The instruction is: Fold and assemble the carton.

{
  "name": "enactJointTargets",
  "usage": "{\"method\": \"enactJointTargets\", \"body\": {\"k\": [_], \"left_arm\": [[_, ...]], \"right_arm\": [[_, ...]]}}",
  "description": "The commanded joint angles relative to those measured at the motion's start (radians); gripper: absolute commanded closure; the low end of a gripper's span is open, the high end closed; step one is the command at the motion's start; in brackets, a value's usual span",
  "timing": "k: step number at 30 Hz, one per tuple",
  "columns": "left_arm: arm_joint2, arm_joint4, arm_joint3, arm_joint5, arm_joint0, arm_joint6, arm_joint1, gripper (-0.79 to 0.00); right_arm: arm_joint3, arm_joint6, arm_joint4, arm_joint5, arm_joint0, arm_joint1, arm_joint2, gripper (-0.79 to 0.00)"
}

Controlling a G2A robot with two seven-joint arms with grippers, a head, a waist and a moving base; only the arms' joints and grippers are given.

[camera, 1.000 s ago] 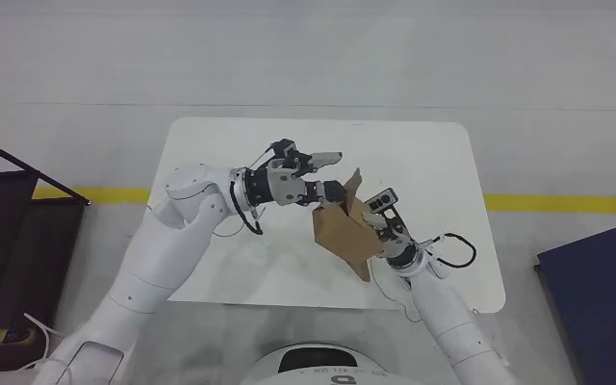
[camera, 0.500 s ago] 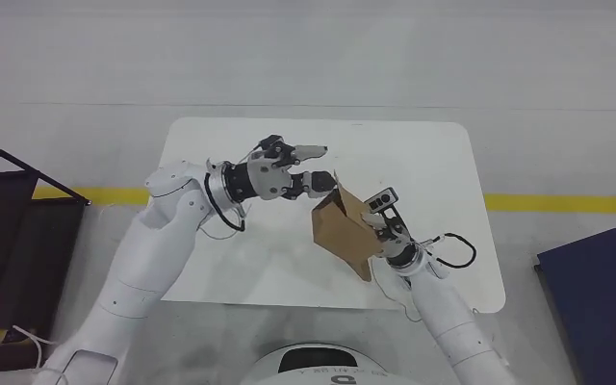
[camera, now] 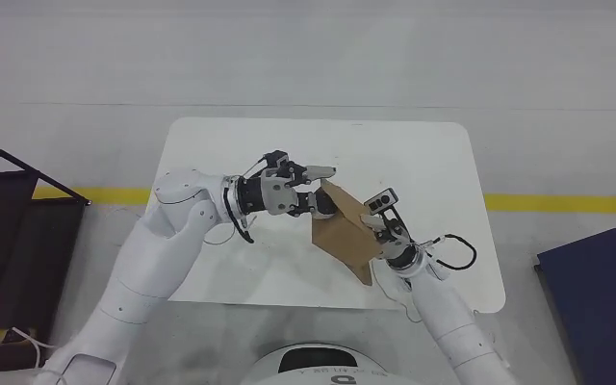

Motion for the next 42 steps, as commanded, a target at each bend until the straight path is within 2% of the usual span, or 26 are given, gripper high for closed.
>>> {"method": "enactJointTargets", "body": {"k": [1,10,16,35,39,42], "left_arm": [[0.002,-0.009,0.004,-0.002,0.002,-0.004,0.0,-0.44],[-0.053,-0.057,-0.049,-0.011,0.013,0.015,0.005,-0.459],[-0.087,-0.06,-0.036,-0.01,0.031,0.023,0.011,-0.453],[0.01,-0.098,0.02,0.008,-0.006,-0.003,-0.002,-0.406],[0.016,-0.083,0.017,0.012,-0.008,-0.01,-0.001,-0.379],[0.015,-0.073,0.016,0.01,-0.009,-0.016,0.0,-0.243]], "right_arm": [[-0.003,0.002,0.0,-0.001,-0.005,0.001,0.003,0.0],[-0.011,0.006,-0.001,0.0,-0.015,0.004,0.009,0.0],[-0.015,0.008,-0.003,0.003,-0.014,0.006,0.009,0.0],[-0.052,-0.009,-0.017,0.001,-0.026,0.01,0.004,0.0],[-0.058,-0.012,-0.017,0.0,-0.029,0.011,0.003,0.0],[-0.061,-0.014,-0.019,-0.002,-0.03,0.011,0.001,0.0]]}}
